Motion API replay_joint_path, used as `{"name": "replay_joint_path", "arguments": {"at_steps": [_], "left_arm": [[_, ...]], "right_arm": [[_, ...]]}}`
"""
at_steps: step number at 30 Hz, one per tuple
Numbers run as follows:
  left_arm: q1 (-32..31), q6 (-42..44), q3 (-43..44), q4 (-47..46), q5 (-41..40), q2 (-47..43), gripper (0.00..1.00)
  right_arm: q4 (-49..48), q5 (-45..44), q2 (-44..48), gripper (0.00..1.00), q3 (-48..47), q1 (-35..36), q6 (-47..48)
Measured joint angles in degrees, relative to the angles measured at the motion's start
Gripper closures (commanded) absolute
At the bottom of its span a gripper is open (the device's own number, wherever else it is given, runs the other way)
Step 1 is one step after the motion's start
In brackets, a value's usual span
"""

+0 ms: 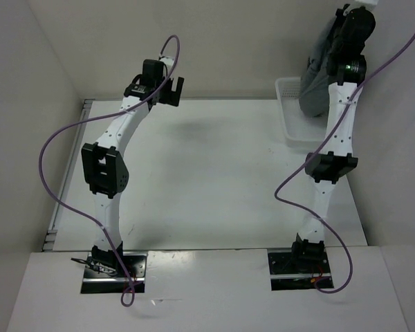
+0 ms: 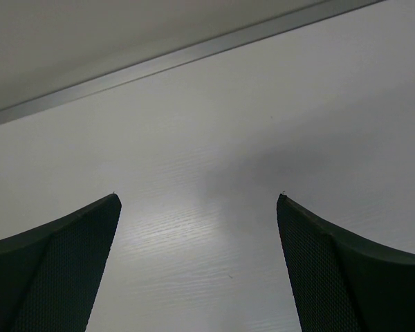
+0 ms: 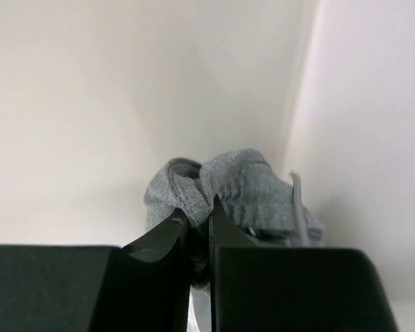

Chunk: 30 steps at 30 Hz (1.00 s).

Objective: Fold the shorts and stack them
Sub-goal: Grab the shorts from the pile, then move the shorts to the center of the board

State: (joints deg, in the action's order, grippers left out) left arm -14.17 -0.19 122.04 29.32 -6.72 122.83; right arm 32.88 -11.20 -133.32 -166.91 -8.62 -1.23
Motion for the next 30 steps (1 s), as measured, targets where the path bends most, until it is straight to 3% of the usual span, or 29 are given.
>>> {"name": "replay_joint_path", "arguments": {"at_steps": [3, 11, 15, 20, 25, 30], "left_arm": [[0.0, 0.0, 3.1, 0.4, 0.5, 0.0, 0.00], [1.8, 0.0, 11.1, 0.4, 1.1, -0.7, 0.00], [5.1, 0.0, 11.1, 1.5, 1.1, -2.4, 0.00], [11.3, 0.0, 10.5, 3.0, 1.0, -6.7, 0.00], [17.5, 0.0, 6.7, 2.8, 0.9, -13.5, 0.00], [19.6, 0.0, 0.1, 2.2, 0.5, -17.9, 0.00]], "right_arm": [[-3.7, -0.4, 1.9, 1.00, -7.2, 4.5, 5.8], [-9.1, 7.6, 12.5, 1.00, -9.0, 24.7, 16.7], [-8.1, 10.6, 14.2, 1.00, -9.3, 33.8, 17.0], [-2.7, 12.6, 13.8, 1.00, -8.8, 38.8, 11.5], [-0.5, 12.5, 14.4, 1.00, 1.1, 38.9, 2.6], [-0.2, 10.2, 17.0, 1.00, 24.7, 39.0, -4.8]]}}
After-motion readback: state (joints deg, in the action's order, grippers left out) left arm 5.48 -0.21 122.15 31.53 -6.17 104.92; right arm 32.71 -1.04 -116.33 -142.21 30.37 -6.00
